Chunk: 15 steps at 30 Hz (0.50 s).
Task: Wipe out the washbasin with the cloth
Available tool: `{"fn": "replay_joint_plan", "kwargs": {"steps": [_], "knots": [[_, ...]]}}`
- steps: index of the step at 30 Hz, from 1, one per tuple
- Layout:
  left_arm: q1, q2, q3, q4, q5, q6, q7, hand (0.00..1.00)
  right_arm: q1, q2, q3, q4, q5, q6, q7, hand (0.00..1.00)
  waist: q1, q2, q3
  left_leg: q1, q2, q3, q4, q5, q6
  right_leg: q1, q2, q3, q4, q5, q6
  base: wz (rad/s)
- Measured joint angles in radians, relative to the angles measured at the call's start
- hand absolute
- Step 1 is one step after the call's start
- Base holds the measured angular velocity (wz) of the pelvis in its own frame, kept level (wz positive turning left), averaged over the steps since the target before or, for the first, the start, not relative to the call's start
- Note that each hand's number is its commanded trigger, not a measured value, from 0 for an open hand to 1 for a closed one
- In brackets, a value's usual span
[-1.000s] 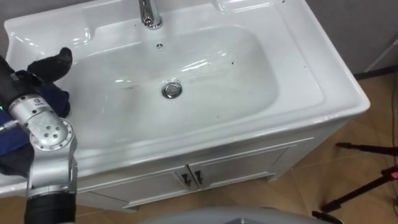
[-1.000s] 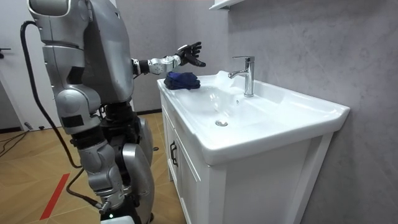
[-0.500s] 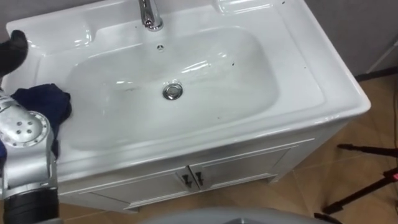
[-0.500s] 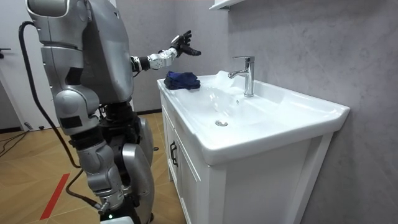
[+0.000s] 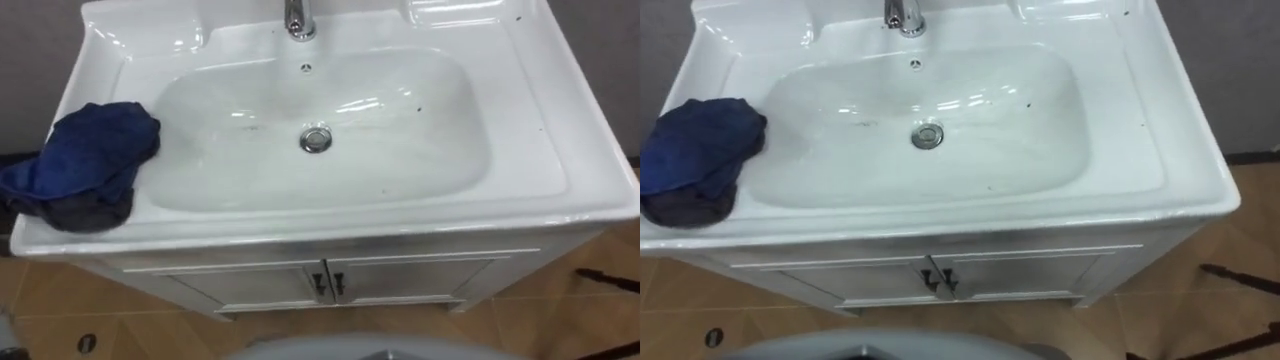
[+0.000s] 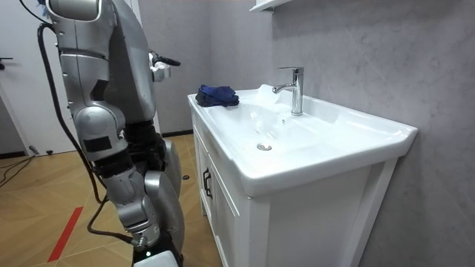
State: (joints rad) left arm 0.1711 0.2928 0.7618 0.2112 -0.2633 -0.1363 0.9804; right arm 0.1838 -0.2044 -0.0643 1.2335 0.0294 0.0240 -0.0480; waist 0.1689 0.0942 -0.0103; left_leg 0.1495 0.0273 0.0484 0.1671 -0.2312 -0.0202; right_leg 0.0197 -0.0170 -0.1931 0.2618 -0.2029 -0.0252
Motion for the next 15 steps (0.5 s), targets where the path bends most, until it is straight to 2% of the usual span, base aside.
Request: {"fn": "replay_joint_plan", "kwargs": {"steps": [2,3,5,7,9,12,15], "knots": [[0.030,0.000,0.003,0.029,-0.031,-0.003,0.012,0.00,0.002,-0.002,0.000,-0.002,0.000,0.006,0.000,0.00,0.015,0.000,-0.0020,-0.001,-0.004,-0.011,-0.001,0.002,0.003,-0.001,-0.003,0.000,0.001,0.000,0.003,0.11],[0.052,0.003,0.004,0.074,-0.066,-0.007,0.011,0.00,0.003,-0.006,0.000,-0.003,0.000,0.021,0.003,0.00,0.025,0.003,-0.0060,0.001,-0.006,-0.015,-0.002,0.002,0.004,0.000,-0.006,-0.001,0.005,-0.001,0.005,0.06],[0.072,0.008,0.014,0.179,-0.165,-0.006,0.009,0.00,0.002,-0.013,0.001,-0.004,0.001,0.039,0.008,0.00,0.032,0.005,-0.0085,0.000,-0.013,-0.028,-0.001,0.001,0.009,0.000,-0.014,-0.006,0.019,-0.006,0.009,0.12],[0.096,0.008,0.019,0.259,-0.247,-0.006,0.001,0.00,-0.001,-0.015,0.001,-0.004,0.001,0.044,0.008,0.00,0.038,0.006,-0.0085,-0.003,-0.015,-0.038,-0.004,-0.001,0.017,0.000,-0.016,-0.011,0.022,-0.006,0.010,0.07],[0.126,0.001,0.019,0.345,-0.273,-0.003,-0.008,0.00,-0.001,-0.017,0.001,-0.011,-0.001,0.053,0.009,0.00,0.043,0.006,-0.0083,-0.004,-0.016,-0.037,-0.004,-0.003,0.020,-0.002,-0.016,-0.009,0.024,-0.007,0.011,-0.02],[0.164,-0.019,-0.002,0.479,-0.291,-0.004,-0.012,0.00,-0.001,-0.018,0.003,-0.013,0.000,0.060,0.016,0.00,0.057,0.001,-0.0068,-0.002,-0.019,-0.040,-0.005,-0.004,0.021,-0.001,-0.019,-0.010,0.028,-0.008,0.013,0.02],[0.202,-0.072,-0.026,0.567,-0.295,-0.003,-0.022,0.00,-0.001,-0.023,0.000,-0.014,-0.003,0.063,0.022,0.00,0.052,-0.007,-0.0032,-0.005,-0.023,-0.047,-0.005,-0.005,0.023,0.002,-0.026,-0.026,0.025,-0.008,0.016,0.10]]}}
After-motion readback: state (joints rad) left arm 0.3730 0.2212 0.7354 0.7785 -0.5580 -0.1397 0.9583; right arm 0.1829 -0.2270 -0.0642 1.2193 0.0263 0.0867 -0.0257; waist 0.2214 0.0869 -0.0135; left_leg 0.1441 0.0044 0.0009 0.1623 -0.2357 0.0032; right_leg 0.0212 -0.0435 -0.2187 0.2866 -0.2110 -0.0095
